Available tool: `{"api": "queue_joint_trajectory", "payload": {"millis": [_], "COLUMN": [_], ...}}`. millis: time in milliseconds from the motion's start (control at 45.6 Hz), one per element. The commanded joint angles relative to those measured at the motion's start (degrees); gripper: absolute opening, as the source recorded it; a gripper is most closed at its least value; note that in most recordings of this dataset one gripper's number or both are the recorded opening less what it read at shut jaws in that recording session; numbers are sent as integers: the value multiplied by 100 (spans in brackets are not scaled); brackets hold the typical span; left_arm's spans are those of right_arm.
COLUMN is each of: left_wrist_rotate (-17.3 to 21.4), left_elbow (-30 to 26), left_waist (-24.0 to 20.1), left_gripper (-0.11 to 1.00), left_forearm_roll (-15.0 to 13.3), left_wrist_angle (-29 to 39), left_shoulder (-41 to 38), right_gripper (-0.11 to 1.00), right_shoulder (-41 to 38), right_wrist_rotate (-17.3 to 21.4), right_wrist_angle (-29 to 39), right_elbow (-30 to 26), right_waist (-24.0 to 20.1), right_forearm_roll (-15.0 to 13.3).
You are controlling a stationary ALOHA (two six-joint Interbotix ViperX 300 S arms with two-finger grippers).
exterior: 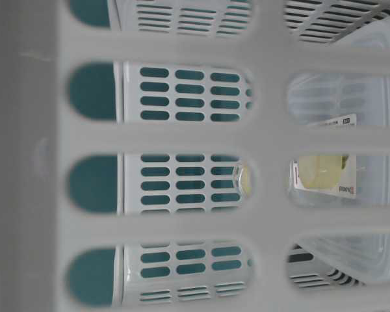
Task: Pick up the cellophane tape from the shopping basket with the left arm.
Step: 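Move the left gripper over the basket toward the clear tape roll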
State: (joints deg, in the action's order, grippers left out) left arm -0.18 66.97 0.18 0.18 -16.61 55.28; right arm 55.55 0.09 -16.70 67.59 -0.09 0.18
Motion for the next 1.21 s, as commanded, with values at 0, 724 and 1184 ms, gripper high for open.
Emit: {"api": "queue_joint_trajectory", "payload": {"millis": [0,724,1184], "left_wrist_rotate": [-18,-149,-88], "left_elbow": [-141,-3744,-5616], "left_waist": [-88,334,536], "left_gripper": [6,0,0], "left_forearm_roll": [229,229,237], "left_wrist_angle": [132,4219,6284], "left_shoulder": [-352,-2672,-4438], "right_gripper": [1,1,1], "right_shoulder": [-35,220,237], "right_wrist_rotate": [44,439,264], "right_wrist_angle": [-18,1529,1494], "right_elbow": [-132,-510,-536], "right_waist": [-26,-396,-466], "right_forearm_roll": [26,79,62]}}
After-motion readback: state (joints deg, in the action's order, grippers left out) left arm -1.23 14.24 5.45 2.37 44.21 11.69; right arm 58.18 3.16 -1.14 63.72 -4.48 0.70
